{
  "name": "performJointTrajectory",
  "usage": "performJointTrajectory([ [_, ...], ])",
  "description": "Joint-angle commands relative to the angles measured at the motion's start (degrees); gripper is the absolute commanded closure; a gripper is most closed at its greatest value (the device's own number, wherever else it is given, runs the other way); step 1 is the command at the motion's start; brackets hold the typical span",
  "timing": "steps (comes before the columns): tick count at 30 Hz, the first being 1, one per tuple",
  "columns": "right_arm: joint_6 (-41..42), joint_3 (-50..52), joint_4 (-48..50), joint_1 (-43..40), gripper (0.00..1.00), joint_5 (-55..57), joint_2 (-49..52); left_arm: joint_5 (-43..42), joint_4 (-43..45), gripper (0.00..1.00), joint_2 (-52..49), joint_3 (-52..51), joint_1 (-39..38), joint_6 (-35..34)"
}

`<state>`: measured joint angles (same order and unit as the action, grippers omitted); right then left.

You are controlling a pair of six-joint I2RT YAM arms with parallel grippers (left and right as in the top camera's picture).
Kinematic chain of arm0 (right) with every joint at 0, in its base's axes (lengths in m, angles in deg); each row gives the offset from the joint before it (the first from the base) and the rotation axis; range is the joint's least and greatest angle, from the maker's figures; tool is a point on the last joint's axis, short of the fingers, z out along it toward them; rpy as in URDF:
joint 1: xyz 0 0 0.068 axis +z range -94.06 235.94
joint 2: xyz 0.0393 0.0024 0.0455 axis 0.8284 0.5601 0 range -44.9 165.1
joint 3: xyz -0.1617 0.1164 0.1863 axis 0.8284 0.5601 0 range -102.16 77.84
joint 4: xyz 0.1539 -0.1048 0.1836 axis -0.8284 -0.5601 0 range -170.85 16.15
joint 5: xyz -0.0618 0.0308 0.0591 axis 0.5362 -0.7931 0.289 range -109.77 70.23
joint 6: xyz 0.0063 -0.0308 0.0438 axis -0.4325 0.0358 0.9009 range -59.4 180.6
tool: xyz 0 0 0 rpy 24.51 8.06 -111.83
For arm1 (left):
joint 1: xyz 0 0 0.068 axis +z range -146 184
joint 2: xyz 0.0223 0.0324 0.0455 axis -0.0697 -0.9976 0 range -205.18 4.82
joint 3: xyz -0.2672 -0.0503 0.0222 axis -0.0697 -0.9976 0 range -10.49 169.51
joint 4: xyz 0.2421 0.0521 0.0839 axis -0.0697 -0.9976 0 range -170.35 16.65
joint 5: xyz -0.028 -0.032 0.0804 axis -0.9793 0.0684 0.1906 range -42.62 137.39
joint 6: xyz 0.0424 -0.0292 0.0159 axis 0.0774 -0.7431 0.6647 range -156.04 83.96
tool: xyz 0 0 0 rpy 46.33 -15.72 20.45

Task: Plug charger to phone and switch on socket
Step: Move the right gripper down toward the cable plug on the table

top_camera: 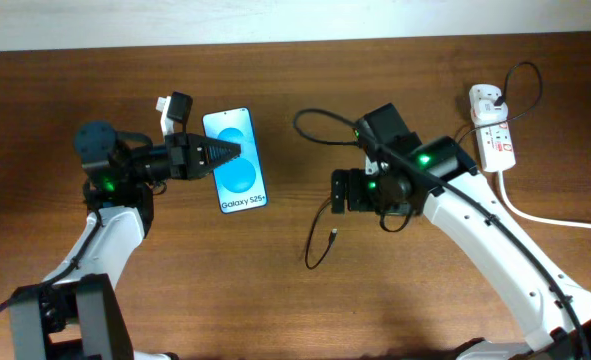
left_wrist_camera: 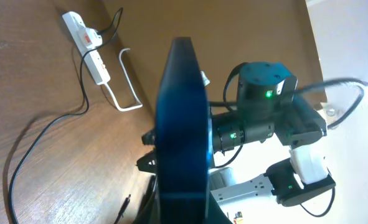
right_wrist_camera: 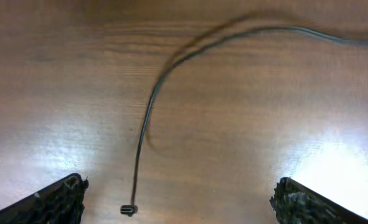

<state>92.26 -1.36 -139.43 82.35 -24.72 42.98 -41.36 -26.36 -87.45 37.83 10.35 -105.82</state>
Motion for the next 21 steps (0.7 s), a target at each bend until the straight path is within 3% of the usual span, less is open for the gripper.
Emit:
performJointTrajectory([
  [1, 16.76, -0.87, -3.19, -4.42, 0.02, 0.0, -0.31, -1.18, 0.33, 1.0, 0.87, 0.15, 0.2, 1.11],
  [3, 13.77, -0.87, -5.7, -8.44, 0.02, -2.71, -3.87, -1.33, 0.33, 1.0, 0.87, 0.15, 0.2, 1.11],
  [7, 12.44, -0.87, -8.26, -12.09, 0.02, -1.95, -20.76, -1.31, 0.35, 1.0, 0.87, 0.15, 0.22, 1.11],
  [12, 28.24, 1.05, -12.76, -12.31, 0.02, -1.9, -36.04, -1.29, 0.35, 1.0, 0.87, 0.15, 0.2, 1.14],
  [16, 45.66, 14.47, -13.68, -12.31, 0.02, -2.29, -43.43, -1.36, 0.33, 1.0, 0.87, 0.15, 0.2, 1.09],
  [19, 63.98, 20.46, -13.66, -12.31, 0.02, -6.71, -46.66, -1.36, 0.33, 1.0, 0.87, 0.15, 0.2, 1.09],
  [21, 68.46, 22.88, -12.57, -12.31, 0.02, -6.71, -47.01, -1.36, 0.33, 1.0, 0.87, 0.15, 0.2, 1.09],
])
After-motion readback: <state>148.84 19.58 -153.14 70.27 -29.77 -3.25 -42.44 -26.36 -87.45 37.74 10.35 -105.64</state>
